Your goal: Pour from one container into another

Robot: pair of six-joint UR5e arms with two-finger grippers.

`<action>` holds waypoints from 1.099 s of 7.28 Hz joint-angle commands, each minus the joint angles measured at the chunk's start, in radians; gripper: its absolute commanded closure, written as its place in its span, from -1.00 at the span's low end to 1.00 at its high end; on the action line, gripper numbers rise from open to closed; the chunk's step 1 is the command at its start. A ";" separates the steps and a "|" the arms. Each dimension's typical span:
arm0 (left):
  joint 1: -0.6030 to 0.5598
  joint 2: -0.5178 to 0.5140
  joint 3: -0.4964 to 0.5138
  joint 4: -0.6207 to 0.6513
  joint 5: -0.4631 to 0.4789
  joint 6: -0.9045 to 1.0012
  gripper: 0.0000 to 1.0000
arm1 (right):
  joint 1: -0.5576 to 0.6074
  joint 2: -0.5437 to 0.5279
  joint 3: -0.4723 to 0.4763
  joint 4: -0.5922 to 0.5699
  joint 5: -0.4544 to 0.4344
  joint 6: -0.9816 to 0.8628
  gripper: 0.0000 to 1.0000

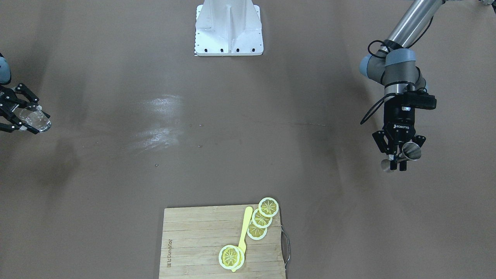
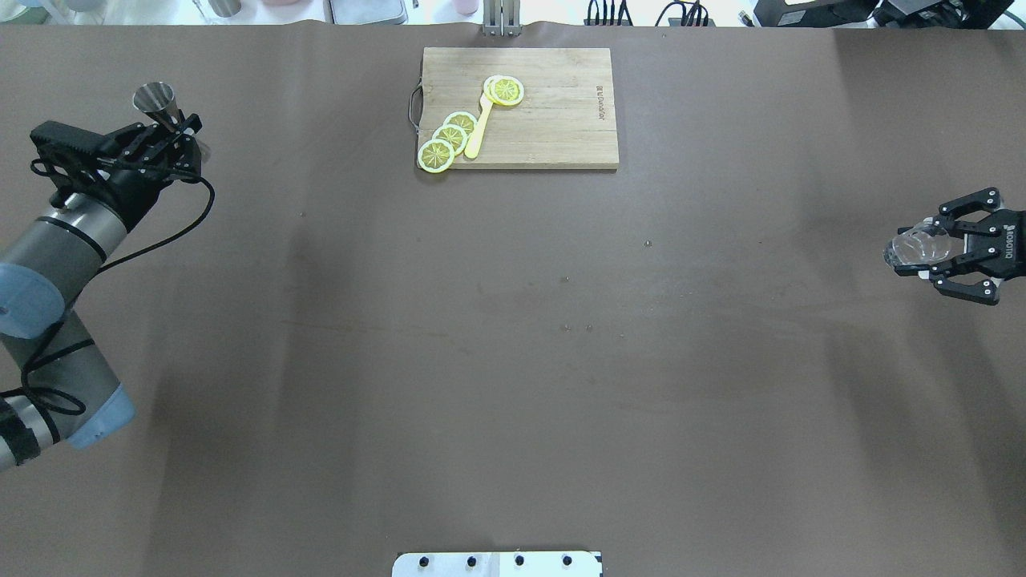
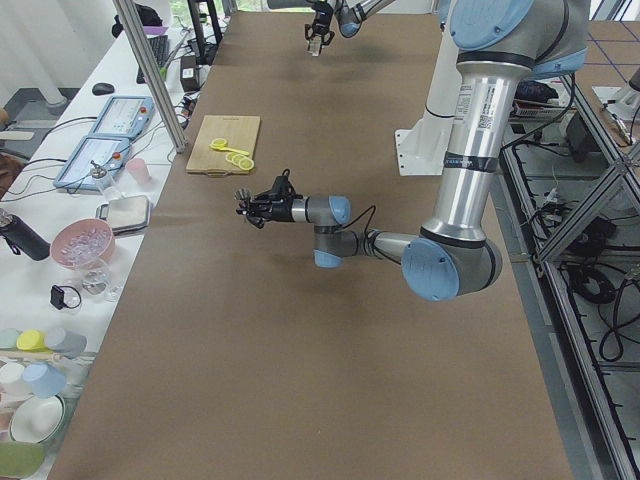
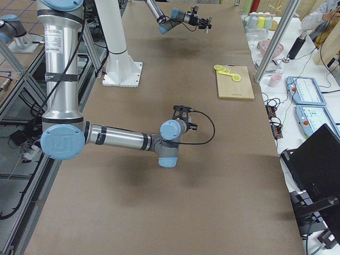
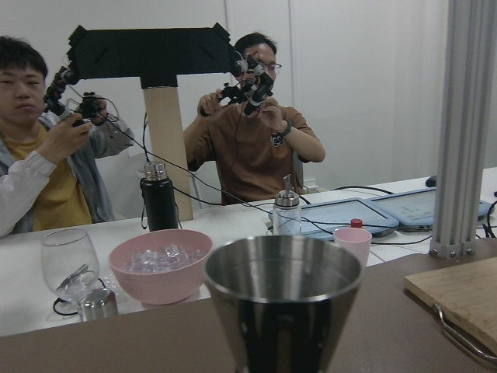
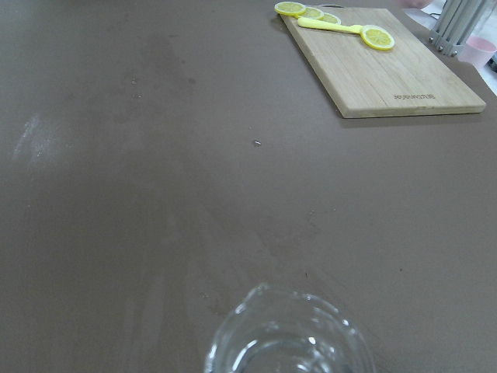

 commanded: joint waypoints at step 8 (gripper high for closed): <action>0.106 0.024 -0.001 0.425 0.362 -0.504 1.00 | -0.162 0.186 -0.255 0.108 -0.110 0.079 1.00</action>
